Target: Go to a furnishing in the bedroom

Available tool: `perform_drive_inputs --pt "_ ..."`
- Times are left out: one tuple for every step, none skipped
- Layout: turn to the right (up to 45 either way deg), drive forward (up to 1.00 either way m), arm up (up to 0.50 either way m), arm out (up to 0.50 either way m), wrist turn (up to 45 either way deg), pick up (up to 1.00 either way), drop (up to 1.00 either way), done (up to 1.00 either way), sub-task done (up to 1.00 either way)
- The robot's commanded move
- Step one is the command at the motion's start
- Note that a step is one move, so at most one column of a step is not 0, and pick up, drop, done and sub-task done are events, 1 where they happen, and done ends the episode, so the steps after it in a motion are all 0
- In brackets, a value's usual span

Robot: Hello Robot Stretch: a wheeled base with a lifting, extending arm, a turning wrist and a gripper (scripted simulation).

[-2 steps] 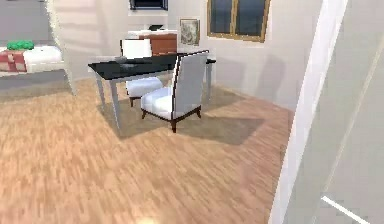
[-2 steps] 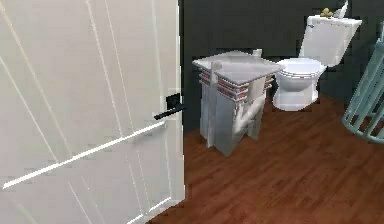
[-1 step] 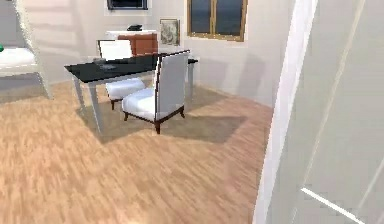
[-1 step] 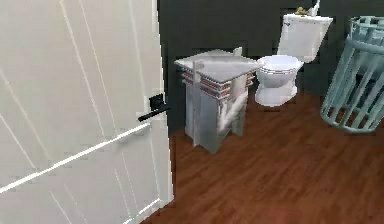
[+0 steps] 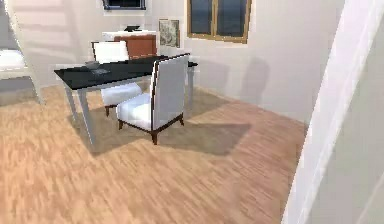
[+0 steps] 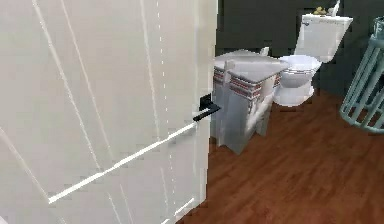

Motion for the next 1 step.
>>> perform_drive_inputs --pt "0.0 0.5 0.0 0.0 0.0 0.0 0.0 0.0 0.0"
